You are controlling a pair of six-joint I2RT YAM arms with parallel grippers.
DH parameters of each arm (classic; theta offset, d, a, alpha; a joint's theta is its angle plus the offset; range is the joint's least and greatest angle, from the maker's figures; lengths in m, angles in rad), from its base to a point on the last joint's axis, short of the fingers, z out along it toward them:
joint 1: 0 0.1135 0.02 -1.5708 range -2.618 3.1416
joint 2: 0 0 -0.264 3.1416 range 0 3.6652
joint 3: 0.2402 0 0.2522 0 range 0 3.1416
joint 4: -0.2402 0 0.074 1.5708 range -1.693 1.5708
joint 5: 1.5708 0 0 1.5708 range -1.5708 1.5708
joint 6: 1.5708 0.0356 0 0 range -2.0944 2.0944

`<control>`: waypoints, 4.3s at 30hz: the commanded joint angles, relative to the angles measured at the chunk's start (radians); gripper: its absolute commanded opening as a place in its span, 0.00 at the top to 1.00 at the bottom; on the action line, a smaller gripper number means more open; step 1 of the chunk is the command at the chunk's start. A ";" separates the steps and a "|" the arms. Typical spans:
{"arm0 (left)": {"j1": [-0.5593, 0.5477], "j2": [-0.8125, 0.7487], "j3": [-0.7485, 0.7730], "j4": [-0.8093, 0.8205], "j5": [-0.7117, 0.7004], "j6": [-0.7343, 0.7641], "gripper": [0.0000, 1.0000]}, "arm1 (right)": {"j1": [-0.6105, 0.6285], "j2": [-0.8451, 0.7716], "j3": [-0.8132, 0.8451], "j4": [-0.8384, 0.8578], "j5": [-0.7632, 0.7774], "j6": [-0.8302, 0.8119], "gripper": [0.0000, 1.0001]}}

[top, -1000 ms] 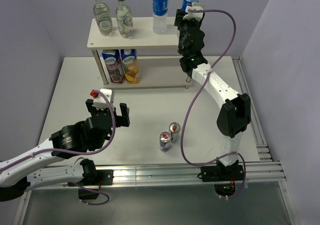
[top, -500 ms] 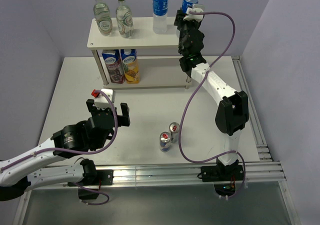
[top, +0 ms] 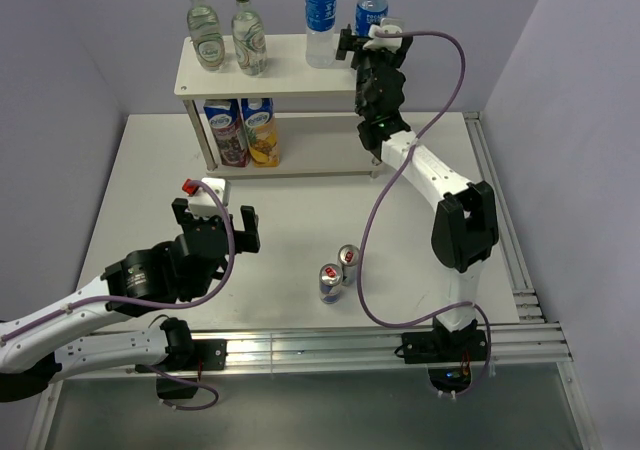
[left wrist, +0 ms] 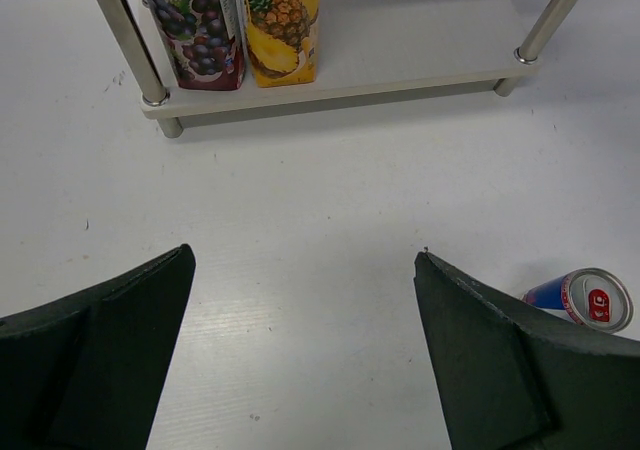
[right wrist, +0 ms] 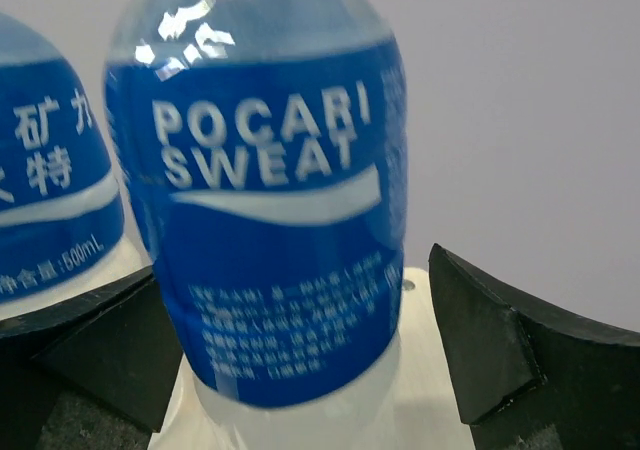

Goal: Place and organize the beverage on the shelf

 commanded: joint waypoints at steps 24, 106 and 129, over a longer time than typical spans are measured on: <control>0.003 -0.032 0.009 -0.008 -0.029 -0.016 0.02 | 0.114 -0.571 -0.471 0.009 0.001 0.114 0.00; 0.003 -0.038 -0.005 0.051 0.059 0.008 0.01 | 0.864 -0.482 -1.254 -0.576 0.633 1.185 0.00; 0.003 -0.050 -0.001 0.048 0.077 0.004 0.02 | 0.815 -0.280 -1.168 -0.615 0.803 1.314 0.25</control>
